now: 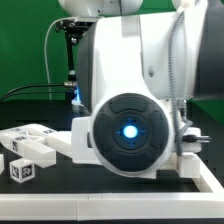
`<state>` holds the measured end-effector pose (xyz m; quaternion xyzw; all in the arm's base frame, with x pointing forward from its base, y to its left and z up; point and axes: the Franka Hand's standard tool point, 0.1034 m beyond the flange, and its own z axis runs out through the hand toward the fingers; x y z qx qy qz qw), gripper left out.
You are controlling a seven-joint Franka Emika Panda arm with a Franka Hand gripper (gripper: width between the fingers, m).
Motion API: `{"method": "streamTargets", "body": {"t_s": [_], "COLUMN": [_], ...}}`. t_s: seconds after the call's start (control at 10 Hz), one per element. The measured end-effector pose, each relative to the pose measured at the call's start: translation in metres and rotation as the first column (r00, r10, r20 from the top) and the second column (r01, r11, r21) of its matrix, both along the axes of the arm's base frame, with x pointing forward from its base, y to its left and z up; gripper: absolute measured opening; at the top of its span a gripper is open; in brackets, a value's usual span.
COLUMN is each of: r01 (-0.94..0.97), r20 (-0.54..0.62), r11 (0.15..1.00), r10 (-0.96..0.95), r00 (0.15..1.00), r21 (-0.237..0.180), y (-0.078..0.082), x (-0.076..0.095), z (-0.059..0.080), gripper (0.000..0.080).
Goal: Assemble chair
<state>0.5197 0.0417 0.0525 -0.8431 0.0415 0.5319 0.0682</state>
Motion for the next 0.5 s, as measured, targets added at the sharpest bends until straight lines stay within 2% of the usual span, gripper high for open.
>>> {"method": "streamTargets", "body": {"t_s": [0.1,0.2,0.4,0.5], "r01": [0.018,0.024,0.026,0.026], "r20": [-0.007,-0.003,0.038,0.037], "r11": [1.0,0.999,0.998,0.998], "r10": [-0.018,-0.024,-0.024,-0.024], "r00": [1.0,1.0,0.999,0.999], "r21": [-0.024,-0.04,-0.049,-0.052], "y": [0.0,-0.001,0.0,0.0], "x": [-0.003,0.002,0.005,0.007], "z": [-0.001,-0.007,-0.009,-0.016], "gripper": [0.0029,0.0029,0.0029,0.0029]}}
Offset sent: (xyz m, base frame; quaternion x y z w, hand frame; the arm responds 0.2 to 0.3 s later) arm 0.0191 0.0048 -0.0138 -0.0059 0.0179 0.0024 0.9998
